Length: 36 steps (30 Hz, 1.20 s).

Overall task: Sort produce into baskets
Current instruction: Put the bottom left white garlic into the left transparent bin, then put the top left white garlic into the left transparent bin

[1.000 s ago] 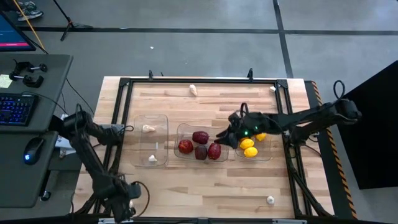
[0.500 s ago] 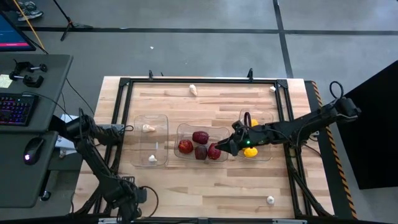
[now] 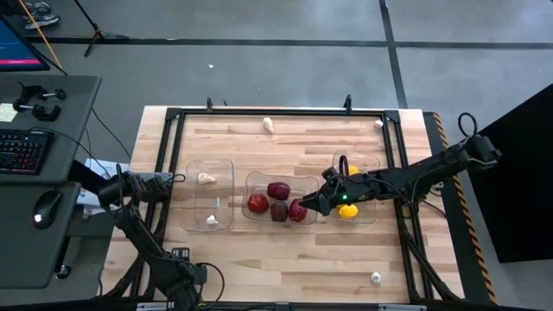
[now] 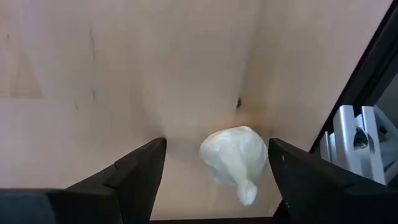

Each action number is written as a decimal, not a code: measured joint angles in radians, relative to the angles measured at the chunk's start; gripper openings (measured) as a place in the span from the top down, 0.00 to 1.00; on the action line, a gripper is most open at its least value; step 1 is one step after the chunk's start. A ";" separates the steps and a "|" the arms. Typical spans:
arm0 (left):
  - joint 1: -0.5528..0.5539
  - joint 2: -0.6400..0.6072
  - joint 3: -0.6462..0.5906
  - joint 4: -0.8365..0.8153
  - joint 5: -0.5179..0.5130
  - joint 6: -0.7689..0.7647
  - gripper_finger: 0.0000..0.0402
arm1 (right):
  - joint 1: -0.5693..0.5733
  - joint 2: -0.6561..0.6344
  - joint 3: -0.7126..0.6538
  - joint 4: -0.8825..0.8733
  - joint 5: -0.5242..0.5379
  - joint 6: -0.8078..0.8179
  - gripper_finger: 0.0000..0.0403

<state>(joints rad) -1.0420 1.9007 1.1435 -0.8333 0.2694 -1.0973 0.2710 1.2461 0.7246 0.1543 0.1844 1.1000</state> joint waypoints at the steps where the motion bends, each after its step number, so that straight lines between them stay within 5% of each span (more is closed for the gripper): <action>1: 0.000 -0.002 0.000 -0.001 -0.003 0.000 0.33 | 0.000 0.000 0.000 0.000 0.000 0.000 0.36; 8: 0.009 -0.055 -0.007 -0.081 -0.115 0.009 0.69 | 0.000 0.000 0.000 -0.013 -0.012 0.000 0.36; 14: 0.006 -0.258 -0.007 -0.193 -0.259 -0.017 0.91 | 0.000 0.000 0.000 -0.021 -0.046 -0.004 0.36; 17: 0.009 -0.403 -0.007 -0.193 -0.382 -0.041 0.89 | 0.000 0.000 0.000 -0.023 -0.046 -0.006 0.36; 21: 0.035 -0.559 -0.006 -0.200 -0.678 -0.050 0.77 | 0.000 0.000 0.000 -0.024 -0.045 -0.010 0.36; 25: 0.153 -0.620 -0.005 -0.289 -0.903 -0.074 0.70 | 0.000 0.000 0.000 -0.024 -0.034 -0.027 0.36; 31: 0.461 -0.600 -0.047 -0.415 -0.889 0.021 0.66 | 0.000 0.000 0.000 -0.023 -0.029 -0.027 0.36; 36: 0.683 -0.600 -0.093 -0.372 -0.722 0.151 0.60 | 0.000 0.000 0.000 -0.017 -0.029 -0.027 0.36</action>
<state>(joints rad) -0.3594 1.3011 1.0508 -1.2051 -0.4523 -0.9458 0.2710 1.2461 0.7246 0.1370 0.1558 1.0729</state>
